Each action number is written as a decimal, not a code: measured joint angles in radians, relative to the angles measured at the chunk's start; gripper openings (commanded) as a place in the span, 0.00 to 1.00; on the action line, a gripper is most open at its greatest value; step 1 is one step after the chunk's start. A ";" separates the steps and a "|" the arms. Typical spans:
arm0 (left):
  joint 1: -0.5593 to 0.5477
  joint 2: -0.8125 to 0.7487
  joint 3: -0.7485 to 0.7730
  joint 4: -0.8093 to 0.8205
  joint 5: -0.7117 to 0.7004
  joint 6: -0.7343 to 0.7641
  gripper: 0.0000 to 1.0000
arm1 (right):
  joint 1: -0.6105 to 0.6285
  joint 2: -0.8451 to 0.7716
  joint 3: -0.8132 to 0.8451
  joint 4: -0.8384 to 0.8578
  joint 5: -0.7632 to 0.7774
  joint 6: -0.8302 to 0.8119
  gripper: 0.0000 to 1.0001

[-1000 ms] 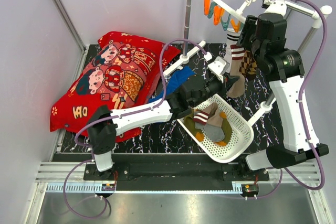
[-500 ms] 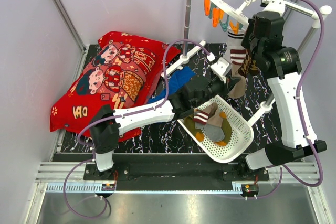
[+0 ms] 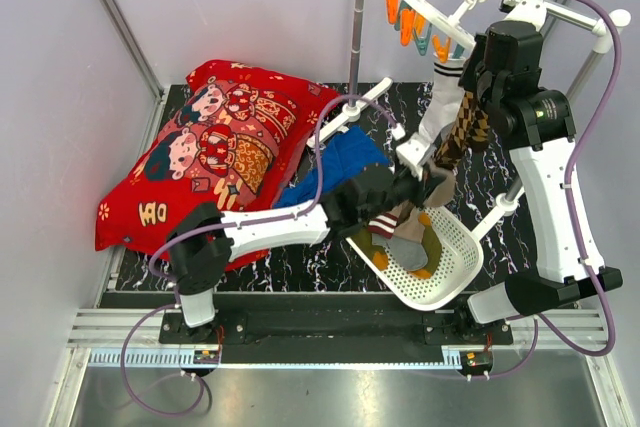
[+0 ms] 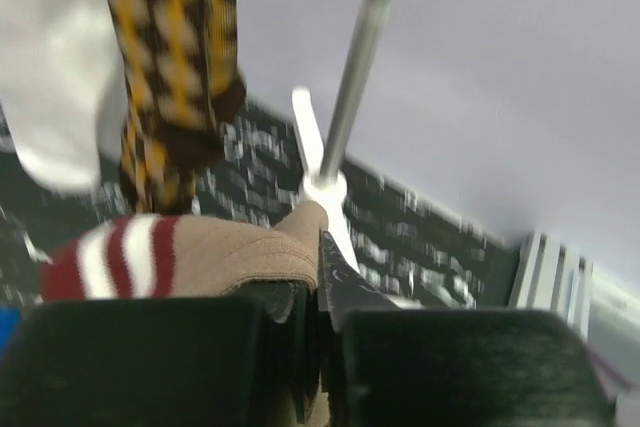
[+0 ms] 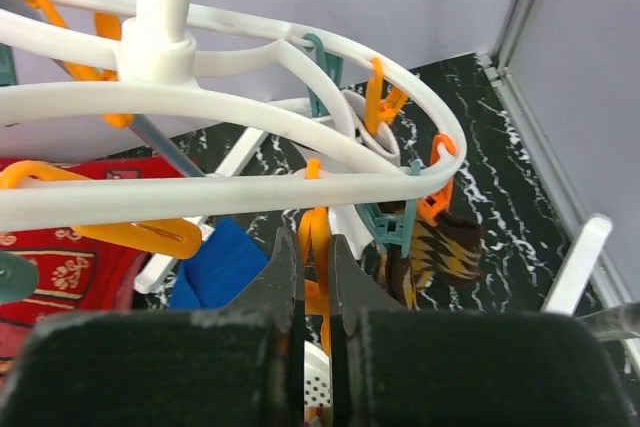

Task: Remove the socks clipped to the hanger

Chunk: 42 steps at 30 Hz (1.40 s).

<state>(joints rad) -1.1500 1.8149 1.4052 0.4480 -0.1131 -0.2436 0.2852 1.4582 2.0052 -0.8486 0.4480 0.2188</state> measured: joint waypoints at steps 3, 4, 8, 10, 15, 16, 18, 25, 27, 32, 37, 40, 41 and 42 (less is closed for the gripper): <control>-0.016 -0.022 -0.121 0.000 -0.003 -0.029 0.24 | 0.000 0.000 0.000 0.007 -0.024 0.037 0.00; -0.023 -0.027 -0.158 0.003 -0.005 -0.040 0.28 | 0.000 -0.001 0.000 0.010 -0.032 0.053 0.00; -0.041 -0.036 -0.266 0.003 -0.010 -0.077 0.40 | 0.000 -0.008 -0.005 0.022 -0.072 0.124 0.00; -0.046 -0.042 -0.303 0.014 -0.011 -0.091 0.50 | 0.000 -0.021 -0.019 0.043 -0.095 0.163 0.00; -0.051 -0.085 -0.354 0.022 -0.024 -0.112 0.71 | 0.000 -0.046 -0.043 0.081 -0.126 0.230 0.00; -0.055 -0.099 -0.360 0.021 -0.037 -0.113 0.75 | 0.000 -0.048 -0.043 0.085 -0.131 0.239 0.00; -0.068 -0.127 -0.369 0.017 -0.065 -0.114 0.83 | 0.000 -0.050 -0.043 0.093 -0.144 0.254 0.00; -0.126 -0.206 -0.408 -0.002 -0.198 -0.125 0.99 | 0.000 -0.059 -0.065 0.109 -0.156 0.301 0.00; -0.141 -0.212 -0.408 -0.014 -0.264 -0.116 0.99 | 0.000 -0.062 -0.072 0.116 -0.156 0.317 0.00; -0.156 -0.209 -0.388 -0.043 -0.383 -0.045 0.99 | 0.000 -0.067 -0.080 0.128 -0.169 0.357 0.00; -0.118 -0.169 -0.253 -0.060 -0.374 0.015 0.99 | 0.000 -0.070 -0.091 0.148 -0.196 0.391 0.00; -0.060 -0.148 -0.183 -0.056 -0.312 0.027 0.98 | 0.000 -0.071 -0.094 0.154 -0.212 0.408 0.00; -0.035 -0.137 -0.156 -0.055 -0.285 0.034 0.98 | -0.001 -0.072 -0.098 0.163 -0.219 0.415 0.00; -0.014 -0.123 -0.130 -0.053 -0.261 0.040 0.98 | -0.001 -0.074 -0.104 0.170 -0.225 0.419 0.00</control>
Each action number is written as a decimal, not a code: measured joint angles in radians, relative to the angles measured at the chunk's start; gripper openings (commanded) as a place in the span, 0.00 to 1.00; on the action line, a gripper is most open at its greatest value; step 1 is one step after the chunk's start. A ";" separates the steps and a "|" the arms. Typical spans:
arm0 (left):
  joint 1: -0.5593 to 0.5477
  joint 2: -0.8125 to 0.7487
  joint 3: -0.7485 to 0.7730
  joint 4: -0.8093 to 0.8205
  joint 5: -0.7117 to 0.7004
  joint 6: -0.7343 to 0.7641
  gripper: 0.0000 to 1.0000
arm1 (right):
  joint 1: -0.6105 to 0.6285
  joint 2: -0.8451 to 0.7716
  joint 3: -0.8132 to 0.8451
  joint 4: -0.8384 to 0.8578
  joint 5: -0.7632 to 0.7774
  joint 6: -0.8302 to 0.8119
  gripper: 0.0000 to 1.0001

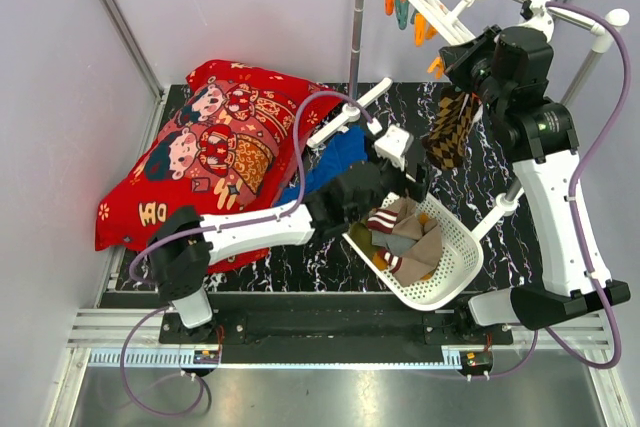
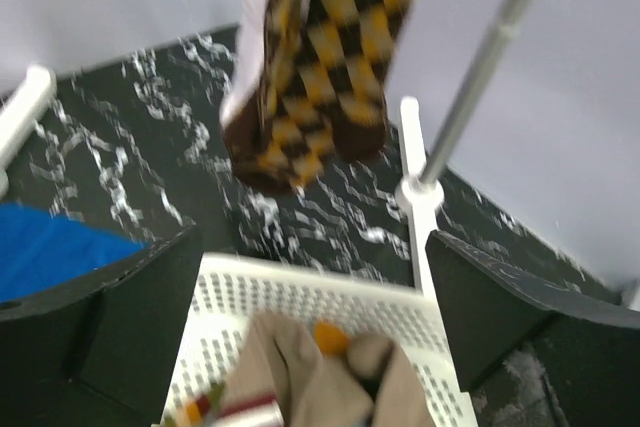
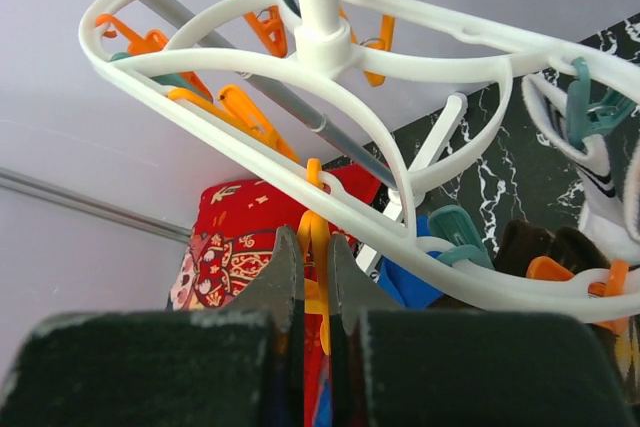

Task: Remove the socks clipped to the hanger

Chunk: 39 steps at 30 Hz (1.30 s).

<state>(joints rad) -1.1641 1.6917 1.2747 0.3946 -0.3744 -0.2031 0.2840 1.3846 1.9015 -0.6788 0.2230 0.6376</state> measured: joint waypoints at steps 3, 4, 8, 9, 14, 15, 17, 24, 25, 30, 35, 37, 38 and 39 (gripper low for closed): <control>0.050 0.048 0.081 -0.003 0.055 0.023 0.97 | 0.000 -0.008 -0.021 0.020 -0.009 0.013 0.00; 0.061 0.075 0.124 -0.008 0.075 0.031 0.97 | 0.000 -0.011 -0.027 0.028 -0.013 0.018 0.00; 0.088 0.156 0.241 -0.029 0.134 0.043 0.95 | -0.002 -0.019 -0.040 0.047 -0.036 0.032 0.00; 0.095 0.173 0.264 -0.031 0.153 0.043 0.95 | -0.002 -0.022 -0.042 0.053 -0.045 0.037 0.00; 0.152 0.228 0.317 -0.038 0.257 0.034 0.95 | -0.002 -0.043 -0.053 0.074 -0.074 0.049 0.00; 0.164 0.237 0.324 -0.039 0.280 0.032 0.95 | -0.002 -0.048 -0.056 0.078 -0.079 0.050 0.00; 0.184 0.257 0.351 -0.043 0.318 0.029 0.89 | -0.002 -0.059 -0.067 0.085 -0.087 0.051 0.00; 0.200 0.299 0.399 -0.039 0.414 0.011 0.17 | -0.003 -0.078 -0.112 0.123 -0.106 0.058 0.04; 0.198 0.301 0.399 -0.037 0.429 0.003 0.07 | -0.003 -0.078 -0.116 0.126 -0.109 0.058 0.11; 0.192 0.303 0.399 -0.040 0.467 -0.036 0.00 | -0.004 -0.089 -0.139 0.139 -0.112 0.058 0.42; 0.192 0.299 0.398 -0.044 0.484 -0.066 0.00 | -0.003 -0.154 -0.208 0.156 -0.121 0.025 0.57; 0.192 0.291 0.393 -0.044 0.484 -0.074 0.00 | -0.002 -0.191 -0.230 0.146 -0.116 0.014 0.60; 0.192 0.283 0.386 -0.044 0.483 -0.078 0.00 | -0.002 -0.205 -0.233 0.138 -0.111 0.010 0.61; 0.192 0.277 0.381 -0.047 0.483 -0.082 0.00 | -0.002 -0.220 -0.233 0.127 -0.107 0.003 0.63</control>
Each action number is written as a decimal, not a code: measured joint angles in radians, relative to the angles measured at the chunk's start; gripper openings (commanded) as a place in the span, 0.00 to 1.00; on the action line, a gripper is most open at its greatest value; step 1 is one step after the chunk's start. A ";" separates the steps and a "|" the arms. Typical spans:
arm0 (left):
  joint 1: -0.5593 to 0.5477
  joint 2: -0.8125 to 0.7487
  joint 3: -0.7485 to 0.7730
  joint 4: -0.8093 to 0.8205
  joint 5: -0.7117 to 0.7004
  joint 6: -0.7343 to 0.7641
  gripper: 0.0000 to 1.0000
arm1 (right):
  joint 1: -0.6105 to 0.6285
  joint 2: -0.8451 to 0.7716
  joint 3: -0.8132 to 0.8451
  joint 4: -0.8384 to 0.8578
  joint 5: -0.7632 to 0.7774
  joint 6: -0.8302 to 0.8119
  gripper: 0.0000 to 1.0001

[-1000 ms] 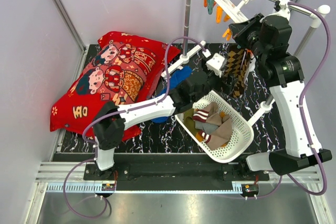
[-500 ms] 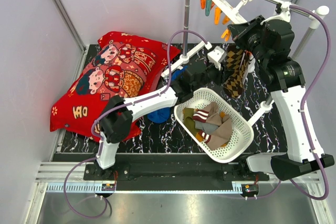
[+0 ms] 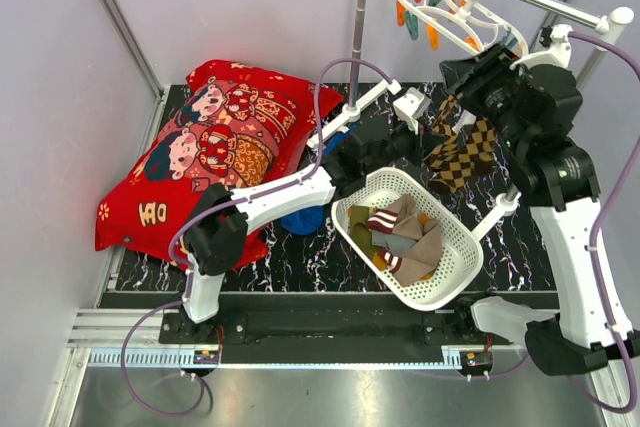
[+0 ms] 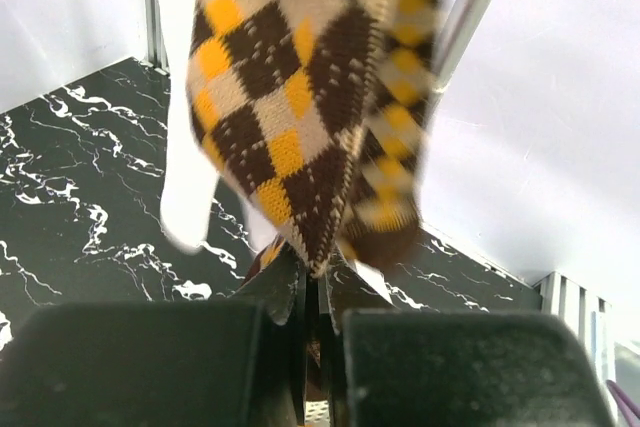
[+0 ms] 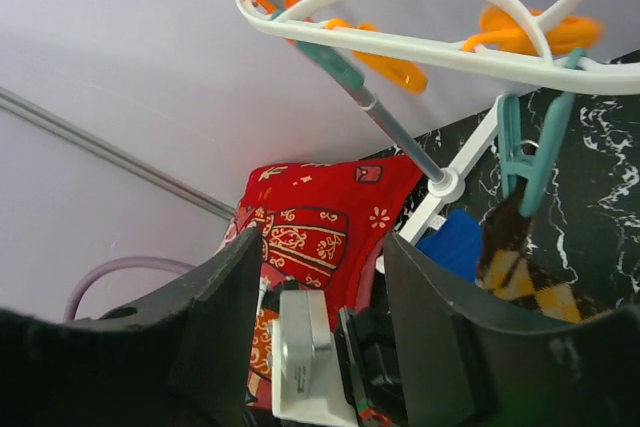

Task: Remove the socks clipped to the hanger

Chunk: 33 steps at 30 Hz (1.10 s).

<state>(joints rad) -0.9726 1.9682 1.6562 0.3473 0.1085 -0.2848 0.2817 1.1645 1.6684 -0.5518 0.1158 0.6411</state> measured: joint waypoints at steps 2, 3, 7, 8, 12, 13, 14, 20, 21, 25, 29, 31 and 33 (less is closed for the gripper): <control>-0.002 -0.014 -0.011 0.001 -0.004 -0.002 0.00 | 0.000 -0.024 0.010 -0.026 0.010 -0.014 0.66; -0.003 -0.024 -0.019 -0.002 -0.007 -0.002 0.00 | 0.000 -0.034 0.018 -0.036 0.019 -0.021 0.67; -0.018 -0.057 -0.037 -0.006 -0.021 0.000 0.00 | 0.000 -0.057 0.050 -0.082 0.060 -0.048 0.67; -0.024 -0.063 -0.037 -0.006 -0.028 0.000 0.00 | 0.000 -0.060 0.055 -0.091 0.071 -0.053 0.66; -0.048 -0.082 -0.043 -0.010 -0.061 0.018 0.00 | 0.000 -0.046 0.100 -0.160 0.145 -0.085 0.65; -0.054 -0.086 -0.045 -0.011 -0.073 0.025 0.00 | 0.000 -0.033 0.121 -0.180 0.166 -0.095 0.65; -0.059 -0.089 -0.048 -0.013 -0.086 0.029 0.00 | 0.000 -0.018 0.143 -0.197 0.187 -0.104 0.65; -0.082 -0.101 -0.069 -0.011 -0.154 0.058 0.00 | 0.000 0.109 0.293 -0.305 0.279 -0.152 0.64; -0.085 -0.101 -0.072 -0.010 -0.167 0.064 0.00 | 0.000 0.128 0.311 -0.320 0.289 -0.159 0.64; -0.093 -0.101 -0.086 -0.010 -0.211 0.094 0.00 | 0.000 0.181 0.342 -0.365 0.295 -0.183 0.63; -0.095 -0.101 -0.087 -0.009 -0.225 0.108 0.00 | 0.000 0.209 0.343 -0.388 0.294 -0.198 0.62; -0.095 -0.101 -0.087 -0.008 -0.231 0.115 0.00 | 0.000 0.219 0.344 -0.396 0.294 -0.204 0.61; -0.097 -0.101 -0.087 -0.009 -0.237 0.122 0.00 | 0.000 0.227 0.349 -0.403 0.294 -0.212 0.60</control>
<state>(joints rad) -1.0698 1.8668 1.5688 0.3386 -0.1284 -0.1631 0.2817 1.3914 2.0171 -0.9550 0.4103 0.4290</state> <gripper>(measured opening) 0.021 0.617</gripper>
